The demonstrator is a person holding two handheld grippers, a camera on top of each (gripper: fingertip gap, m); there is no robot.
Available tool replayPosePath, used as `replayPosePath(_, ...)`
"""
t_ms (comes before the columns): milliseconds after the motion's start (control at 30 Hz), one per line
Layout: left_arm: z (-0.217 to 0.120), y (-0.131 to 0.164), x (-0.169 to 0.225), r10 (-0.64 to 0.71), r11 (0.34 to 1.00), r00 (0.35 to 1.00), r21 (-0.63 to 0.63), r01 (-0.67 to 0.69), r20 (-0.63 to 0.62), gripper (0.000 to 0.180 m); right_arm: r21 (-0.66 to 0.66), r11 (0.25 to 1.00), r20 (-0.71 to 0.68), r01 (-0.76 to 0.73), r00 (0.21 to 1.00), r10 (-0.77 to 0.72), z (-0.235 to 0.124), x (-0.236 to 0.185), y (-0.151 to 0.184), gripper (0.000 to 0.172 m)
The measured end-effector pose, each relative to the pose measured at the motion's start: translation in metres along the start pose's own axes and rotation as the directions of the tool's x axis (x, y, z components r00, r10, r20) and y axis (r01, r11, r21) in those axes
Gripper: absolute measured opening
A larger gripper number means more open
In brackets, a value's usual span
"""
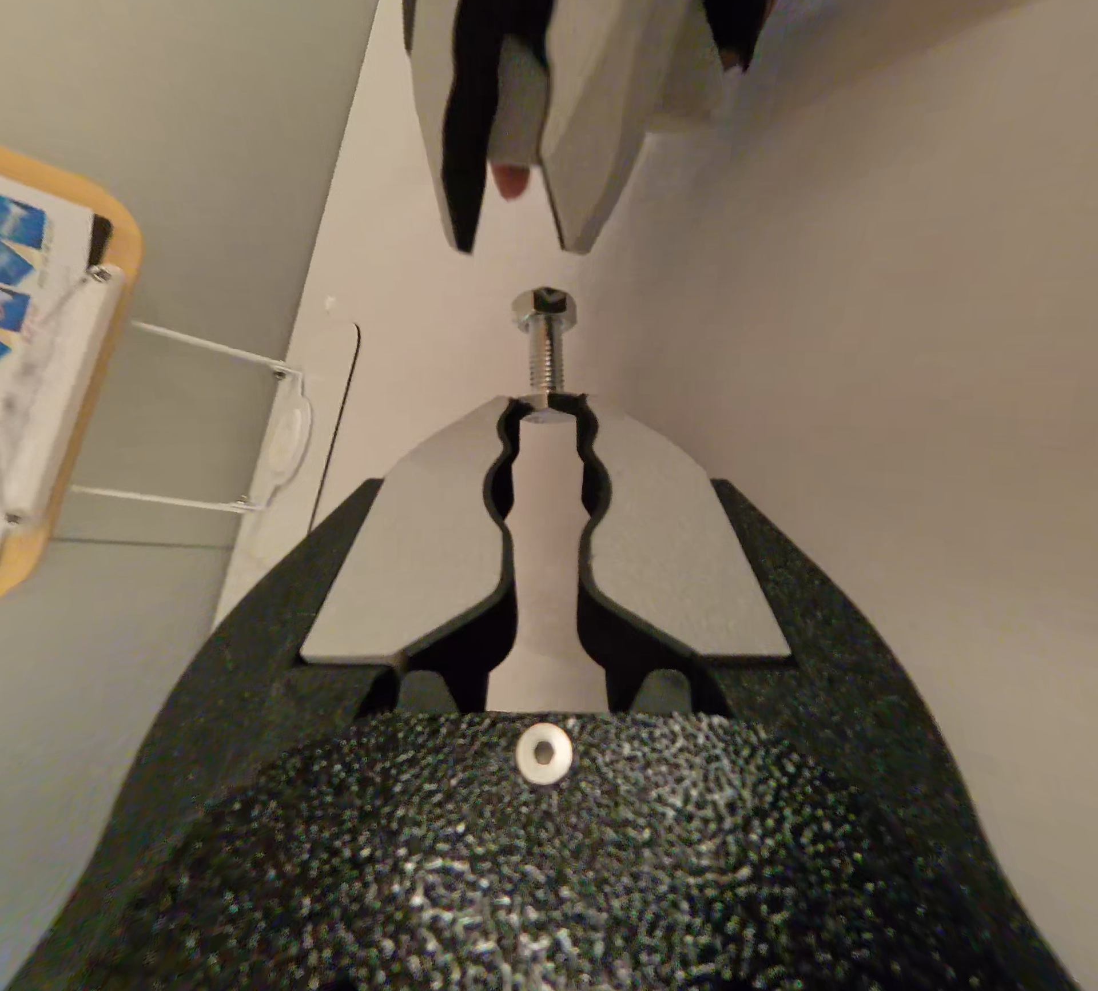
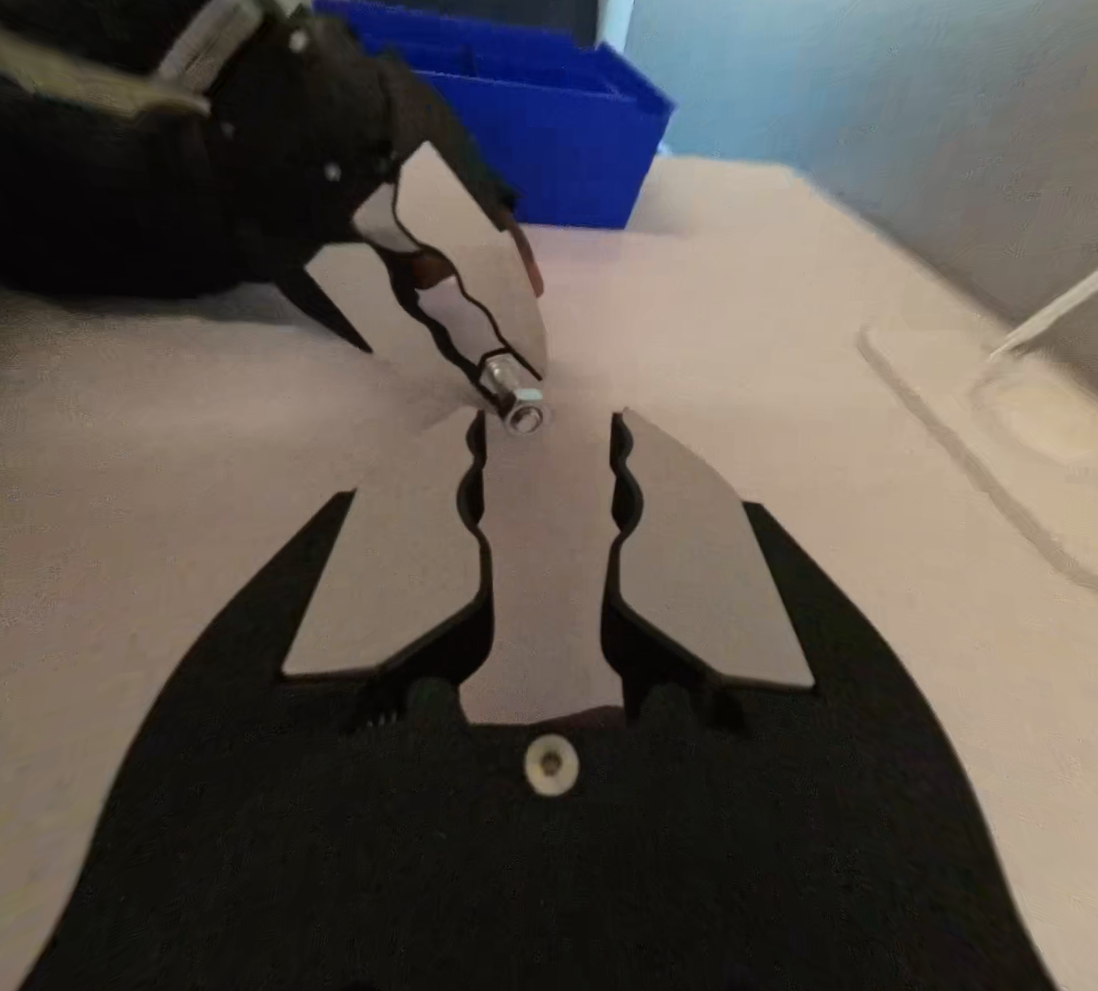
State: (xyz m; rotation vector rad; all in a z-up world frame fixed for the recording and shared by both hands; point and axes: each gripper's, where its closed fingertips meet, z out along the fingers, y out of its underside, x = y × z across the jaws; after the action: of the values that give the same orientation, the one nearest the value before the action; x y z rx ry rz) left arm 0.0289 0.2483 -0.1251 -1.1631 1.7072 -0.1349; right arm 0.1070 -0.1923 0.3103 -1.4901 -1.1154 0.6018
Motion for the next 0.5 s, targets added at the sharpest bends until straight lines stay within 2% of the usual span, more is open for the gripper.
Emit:
replayPosePath(33,0.000,0.000,0.000,-0.021,1.000,1.000,0.005,0.021,-0.009,0.017,-0.002,0.990,-0.037,0.141,0.989,-0.141,-0.001,-0.002,-0.001,0.039)
replayPosePath(67,-0.001,0.000,0.001,-0.036,0.999,0.999,0.013,0.036,-0.018,0.017,-0.019,0.967,-0.061,0.253,0.965,-0.253,0.000,-0.005,0.000,0.038)
replayPosePath(133,-0.001,-0.002,0.001,-0.056,0.998,0.998,0.028,0.057,-0.029,0.017,-0.055,0.933,-0.076,0.355,0.930,-0.358,0.003,-0.010,0.005,0.037)
replayPosePath(367,0.001,-0.007,0.012,-0.032,0.998,0.997,0.042,0.035,-0.073,0.018,-0.054,0.916,-0.058,0.398,0.914,-0.401,0.007,-0.016,0.009,0.032)
replayPosePath(500,0.003,-0.010,0.018,0.017,0.999,0.996,0.048,-0.013,-0.092,0.018,-0.096,0.907,0.002,0.411,0.911,-0.413,0.011,-0.027,0.019,0.018)
